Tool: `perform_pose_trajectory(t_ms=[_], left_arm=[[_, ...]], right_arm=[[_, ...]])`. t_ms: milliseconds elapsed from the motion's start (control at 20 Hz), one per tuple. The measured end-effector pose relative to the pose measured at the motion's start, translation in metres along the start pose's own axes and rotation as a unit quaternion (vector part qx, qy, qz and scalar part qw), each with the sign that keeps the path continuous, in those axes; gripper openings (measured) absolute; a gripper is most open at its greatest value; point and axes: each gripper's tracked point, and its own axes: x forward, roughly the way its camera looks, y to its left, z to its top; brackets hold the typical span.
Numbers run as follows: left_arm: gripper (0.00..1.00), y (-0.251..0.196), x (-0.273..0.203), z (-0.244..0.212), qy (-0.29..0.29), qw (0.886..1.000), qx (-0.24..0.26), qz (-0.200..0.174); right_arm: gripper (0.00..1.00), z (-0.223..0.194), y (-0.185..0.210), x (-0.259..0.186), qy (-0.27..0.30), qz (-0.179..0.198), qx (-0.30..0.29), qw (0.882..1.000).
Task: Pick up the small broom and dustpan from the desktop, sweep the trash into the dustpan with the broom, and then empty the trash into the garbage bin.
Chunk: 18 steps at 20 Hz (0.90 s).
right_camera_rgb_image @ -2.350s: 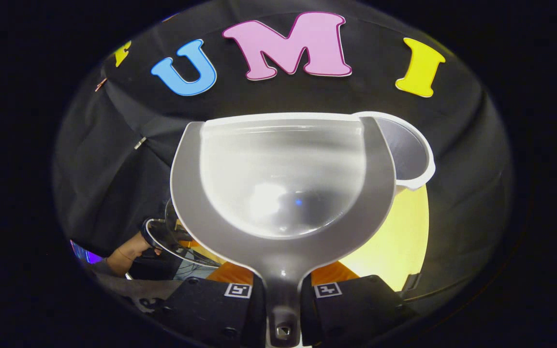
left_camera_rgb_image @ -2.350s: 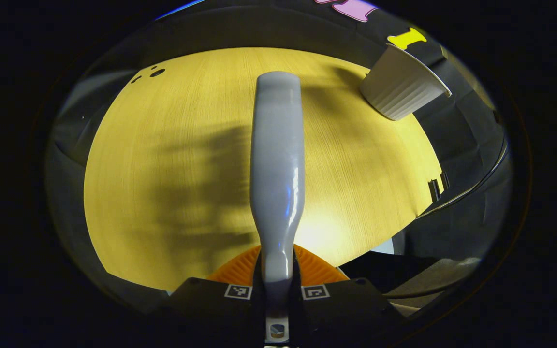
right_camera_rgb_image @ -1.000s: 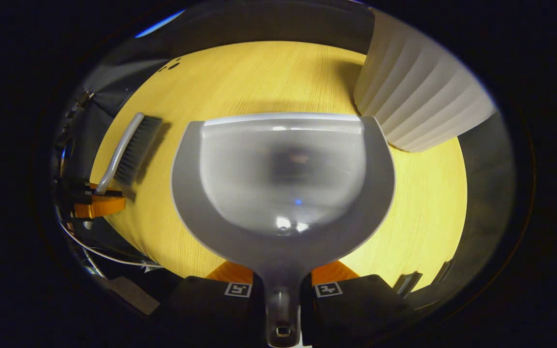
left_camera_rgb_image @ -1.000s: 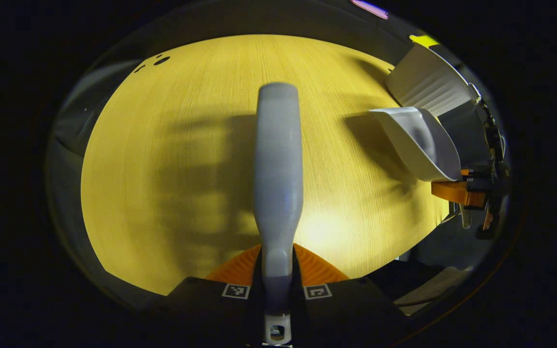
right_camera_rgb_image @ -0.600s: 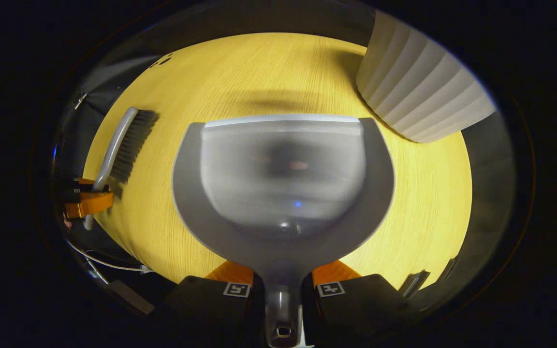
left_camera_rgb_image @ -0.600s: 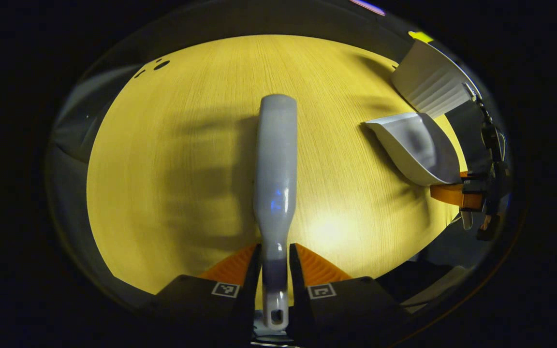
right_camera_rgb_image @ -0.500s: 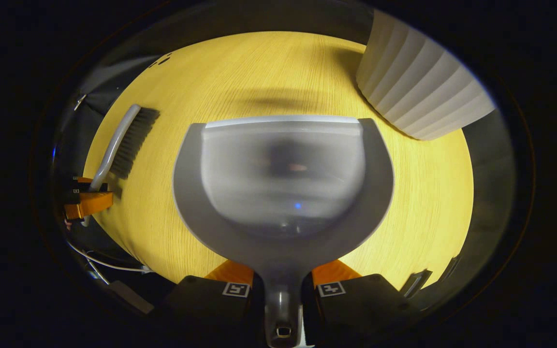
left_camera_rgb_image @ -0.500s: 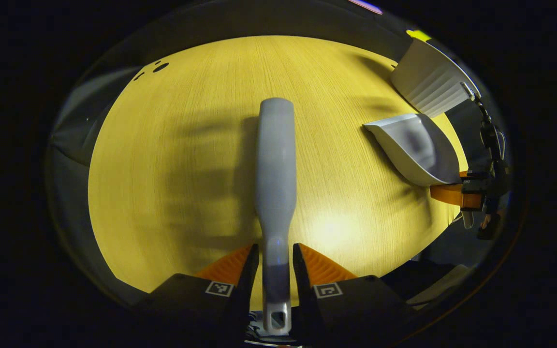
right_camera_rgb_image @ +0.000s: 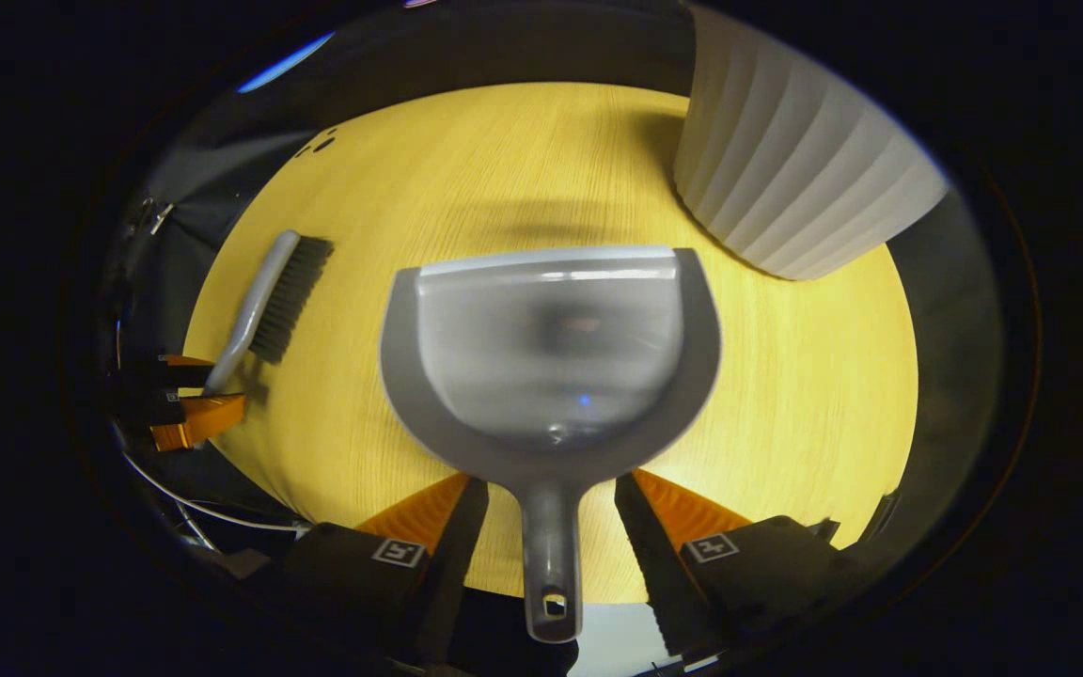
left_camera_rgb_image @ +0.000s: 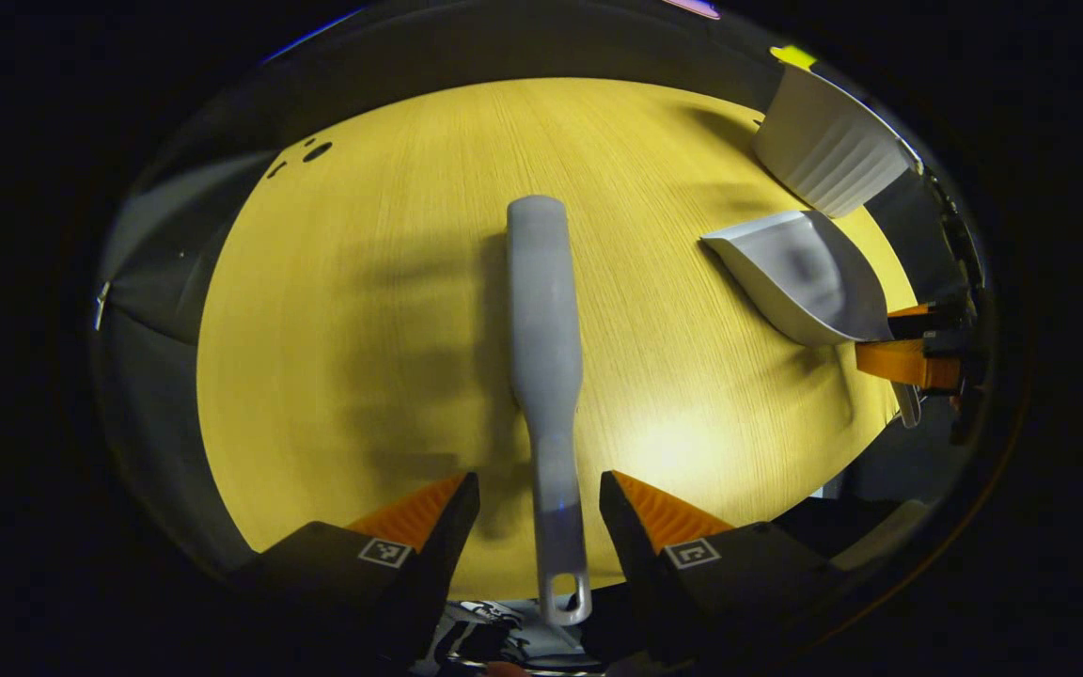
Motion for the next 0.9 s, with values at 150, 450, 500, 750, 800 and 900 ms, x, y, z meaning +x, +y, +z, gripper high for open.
perform_pose_trajectory(t_ms=[150,450,500,750,800,900], left_arm=[[0.84,0.0,-0.024,0.015,-0.047,0.999,-0.016,0.0],[0.85,-0.001,-0.104,0.078,-0.219,0.975,-0.02,0.01],[0.86,-0.001,-0.121,0.092,-0.258,0.966,-0.021,0.014],[0.86,-0.011,-0.202,0.142,-0.413,0.91,0.0,0.015],[0.86,-0.014,-0.214,0.147,-0.426,0.905,0.001,0.016],[0.86,-0.017,-0.233,0.158,-0.454,0.891,-0.006,0.019]], right_arm=[[1.0,0.015,-0.007,-0.032,-0.057,-0.002,-0.002,0.998],[0.99,0.055,-0.002,-0.109,-0.185,0.01,0.006,0.983],[0.99,0.064,0.001,-0.121,-0.208,0.015,0.006,0.978],[0.99,0.113,0.009,-0.195,-0.342,0.022,-0.003,0.939],[0.99,0.12,0.011,-0.211,-0.368,0.022,-0.004,0.929],[0.99,0.131,0.013,-0.236,-0.41,0.02,-0.005,0.912]])
